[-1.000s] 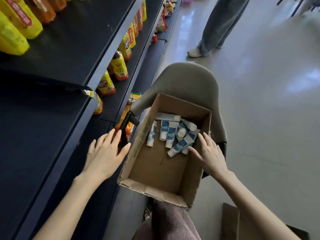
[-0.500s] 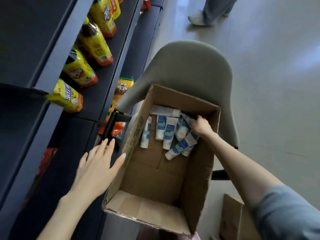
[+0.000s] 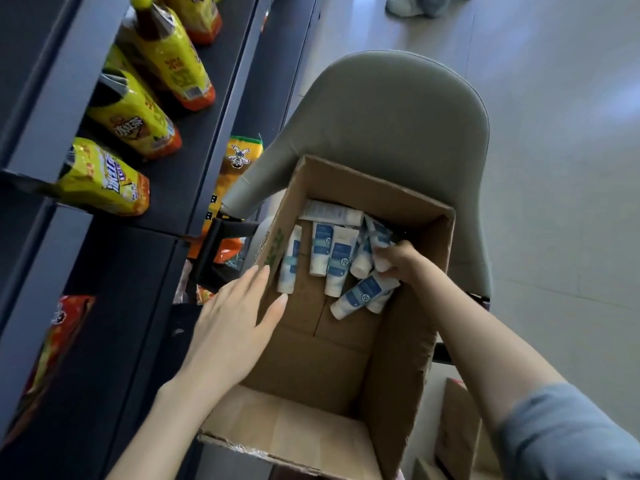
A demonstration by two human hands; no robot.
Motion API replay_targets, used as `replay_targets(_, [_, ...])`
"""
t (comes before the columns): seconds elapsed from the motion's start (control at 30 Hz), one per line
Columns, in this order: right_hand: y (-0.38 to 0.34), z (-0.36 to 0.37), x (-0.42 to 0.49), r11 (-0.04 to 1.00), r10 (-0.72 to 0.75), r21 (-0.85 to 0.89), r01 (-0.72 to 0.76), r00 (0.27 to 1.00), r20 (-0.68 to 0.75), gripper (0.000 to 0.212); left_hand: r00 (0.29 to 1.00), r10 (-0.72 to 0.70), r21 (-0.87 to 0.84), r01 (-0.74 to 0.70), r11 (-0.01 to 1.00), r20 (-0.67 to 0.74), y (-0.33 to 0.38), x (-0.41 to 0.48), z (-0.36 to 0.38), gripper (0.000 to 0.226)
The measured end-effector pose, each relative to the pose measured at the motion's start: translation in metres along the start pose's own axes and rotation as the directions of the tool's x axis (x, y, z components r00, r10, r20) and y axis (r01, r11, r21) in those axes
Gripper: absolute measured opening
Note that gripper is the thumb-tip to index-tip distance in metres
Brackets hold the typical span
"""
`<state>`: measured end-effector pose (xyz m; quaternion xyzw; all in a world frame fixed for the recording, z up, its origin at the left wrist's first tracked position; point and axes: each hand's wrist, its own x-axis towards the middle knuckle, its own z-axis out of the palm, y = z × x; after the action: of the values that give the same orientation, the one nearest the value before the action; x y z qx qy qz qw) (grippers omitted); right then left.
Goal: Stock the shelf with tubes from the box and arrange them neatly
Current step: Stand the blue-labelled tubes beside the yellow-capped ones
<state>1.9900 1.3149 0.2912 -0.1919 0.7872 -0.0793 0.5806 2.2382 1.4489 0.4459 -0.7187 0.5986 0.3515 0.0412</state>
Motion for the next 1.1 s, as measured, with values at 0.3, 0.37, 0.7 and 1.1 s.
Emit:
replay_targets(0.3, [0.033,0.026,-0.11,0.977,-0.196,0.148,0.154,0.92,0.338,0.046,0.999,-0.048,-0.474,0.048,0.879,0.012,0.006,0.002,-0.002,0.048])
replay_targets(0.37, [0.042,0.037,-0.144,0.943,-0.332,0.086,0.322,0.883,0.333,0.04,0.998,-0.07,-0.565,0.054,0.823,-0.007,0.008,0.001,0.0,0.047])
replay_targets(0.7, [0.078,0.09,-0.23,0.714,-0.692,0.25,0.654,0.713,0.114,0.041,0.974,-0.138,-0.903,-0.107,0.417,-0.178,0.006,-0.015,0.004,0.017])
replay_targets(1.1, [0.071,0.082,-0.209,0.69,-0.72,0.166,0.704,0.644,0.26,0.031,0.974,-0.182,-0.975,-0.099,0.2,-0.136,-0.021,-0.016,-0.003,0.031])
